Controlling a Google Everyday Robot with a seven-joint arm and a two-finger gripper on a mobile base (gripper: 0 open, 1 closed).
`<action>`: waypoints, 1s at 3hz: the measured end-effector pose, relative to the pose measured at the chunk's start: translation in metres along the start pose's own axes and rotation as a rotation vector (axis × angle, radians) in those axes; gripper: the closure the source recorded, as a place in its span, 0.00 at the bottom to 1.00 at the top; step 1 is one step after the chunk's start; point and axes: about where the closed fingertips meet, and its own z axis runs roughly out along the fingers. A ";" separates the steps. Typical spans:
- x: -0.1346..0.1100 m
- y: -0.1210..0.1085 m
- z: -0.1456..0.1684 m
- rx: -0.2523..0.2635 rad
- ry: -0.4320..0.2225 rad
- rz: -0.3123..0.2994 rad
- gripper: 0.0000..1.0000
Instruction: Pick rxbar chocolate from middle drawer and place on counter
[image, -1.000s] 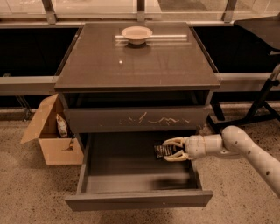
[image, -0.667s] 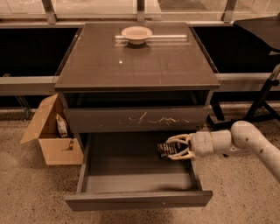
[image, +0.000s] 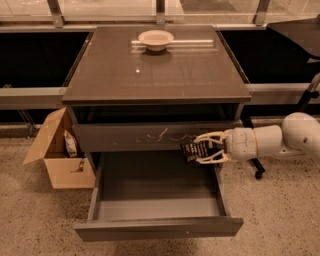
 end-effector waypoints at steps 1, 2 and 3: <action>-0.046 -0.041 -0.010 0.052 0.065 -0.104 1.00; -0.046 -0.041 -0.010 0.053 0.065 -0.104 1.00; -0.053 -0.069 -0.033 0.113 0.067 -0.129 1.00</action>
Offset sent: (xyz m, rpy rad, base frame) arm 0.0055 0.0093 0.0530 -0.0341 -0.1053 -0.0357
